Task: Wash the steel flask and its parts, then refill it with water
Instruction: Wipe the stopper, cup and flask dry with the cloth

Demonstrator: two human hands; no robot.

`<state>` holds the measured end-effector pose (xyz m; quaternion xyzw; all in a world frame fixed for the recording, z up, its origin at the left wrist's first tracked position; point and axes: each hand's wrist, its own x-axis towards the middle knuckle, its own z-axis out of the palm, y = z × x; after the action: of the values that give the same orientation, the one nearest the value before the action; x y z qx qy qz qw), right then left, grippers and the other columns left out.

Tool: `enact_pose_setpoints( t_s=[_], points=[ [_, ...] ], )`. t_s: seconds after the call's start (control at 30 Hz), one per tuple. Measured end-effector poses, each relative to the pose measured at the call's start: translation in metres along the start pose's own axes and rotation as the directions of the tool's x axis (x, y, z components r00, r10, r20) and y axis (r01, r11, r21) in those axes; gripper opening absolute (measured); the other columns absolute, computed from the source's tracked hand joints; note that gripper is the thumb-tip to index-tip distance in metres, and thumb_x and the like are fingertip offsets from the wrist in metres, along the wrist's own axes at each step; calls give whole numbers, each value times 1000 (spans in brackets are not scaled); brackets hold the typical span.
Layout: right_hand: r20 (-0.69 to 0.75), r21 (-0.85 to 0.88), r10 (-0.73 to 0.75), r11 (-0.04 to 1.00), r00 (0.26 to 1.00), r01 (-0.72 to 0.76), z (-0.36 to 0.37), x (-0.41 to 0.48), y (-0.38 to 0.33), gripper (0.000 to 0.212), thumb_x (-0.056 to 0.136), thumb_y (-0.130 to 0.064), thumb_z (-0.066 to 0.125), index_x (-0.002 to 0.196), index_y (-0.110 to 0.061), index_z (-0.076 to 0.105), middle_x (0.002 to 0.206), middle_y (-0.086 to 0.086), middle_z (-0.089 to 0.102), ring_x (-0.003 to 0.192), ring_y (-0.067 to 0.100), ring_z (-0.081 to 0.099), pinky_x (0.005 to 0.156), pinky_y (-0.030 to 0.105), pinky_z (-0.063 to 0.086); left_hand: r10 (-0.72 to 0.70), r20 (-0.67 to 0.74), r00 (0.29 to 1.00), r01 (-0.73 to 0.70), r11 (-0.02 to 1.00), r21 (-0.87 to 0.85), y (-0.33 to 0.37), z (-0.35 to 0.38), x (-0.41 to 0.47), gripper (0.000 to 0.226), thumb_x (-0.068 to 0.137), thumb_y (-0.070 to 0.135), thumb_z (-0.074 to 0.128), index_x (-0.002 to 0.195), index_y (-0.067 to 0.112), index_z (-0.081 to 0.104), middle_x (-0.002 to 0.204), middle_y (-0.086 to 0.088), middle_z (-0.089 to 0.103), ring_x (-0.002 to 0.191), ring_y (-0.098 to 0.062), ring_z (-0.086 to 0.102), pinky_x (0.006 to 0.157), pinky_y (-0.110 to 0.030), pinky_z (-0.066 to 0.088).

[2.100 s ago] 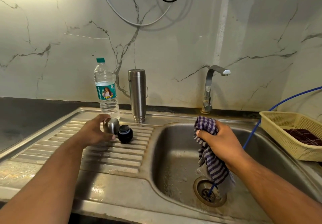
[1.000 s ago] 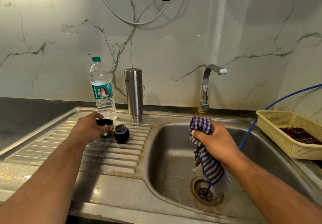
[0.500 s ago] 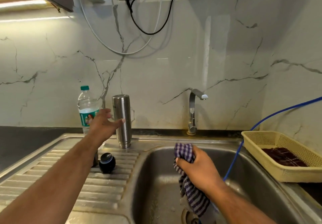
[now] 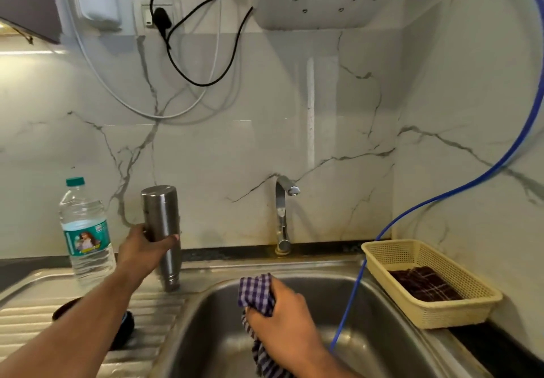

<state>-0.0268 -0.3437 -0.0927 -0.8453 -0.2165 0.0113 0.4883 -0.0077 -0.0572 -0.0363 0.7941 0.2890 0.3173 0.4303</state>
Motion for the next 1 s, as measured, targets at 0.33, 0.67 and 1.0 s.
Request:
enact_pose_setpoints(
  t_s=[0.33, 0.67, 1.0],
  points=[
    [-262, 403, 65, 914, 963, 48, -56, -10, -24, 27, 94, -66, 41, 109, -46, 49, 100, -22, 58, 89, -5, 55, 83, 22, 40, 149, 238, 960, -79, 956, -282, 46, -4, -145, 80, 73, 26, 89, 136, 29, 41, 111, 11, 59, 103, -13, 58, 104, -45, 46],
    [-391, 16, -353, 921, 850, 390, -74, -14, -33, 11, 86, -49, 74, 93, -41, 69, 92, -16, 66, 89, 4, 65, 75, 16, 49, 345, 395, 852, -349, 935, -64, -6, 25, -160, 72, 53, 45, 92, 113, 43, 54, 96, 19, 69, 84, 2, 65, 72, -17, 52],
    [-53, -484, -658, 675, 751, 557, -24, -25, -40, 29, 101, -60, 49, 109, -39, 67, 114, -20, 43, 90, -1, 54, 67, 21, 49, 393, 416, 820, -366, 919, -149, -16, 35, -153, 55, 56, 13, 89, 102, 27, 64, 81, 7, 73, 71, 1, 66, 55, -14, 49]
  ],
)
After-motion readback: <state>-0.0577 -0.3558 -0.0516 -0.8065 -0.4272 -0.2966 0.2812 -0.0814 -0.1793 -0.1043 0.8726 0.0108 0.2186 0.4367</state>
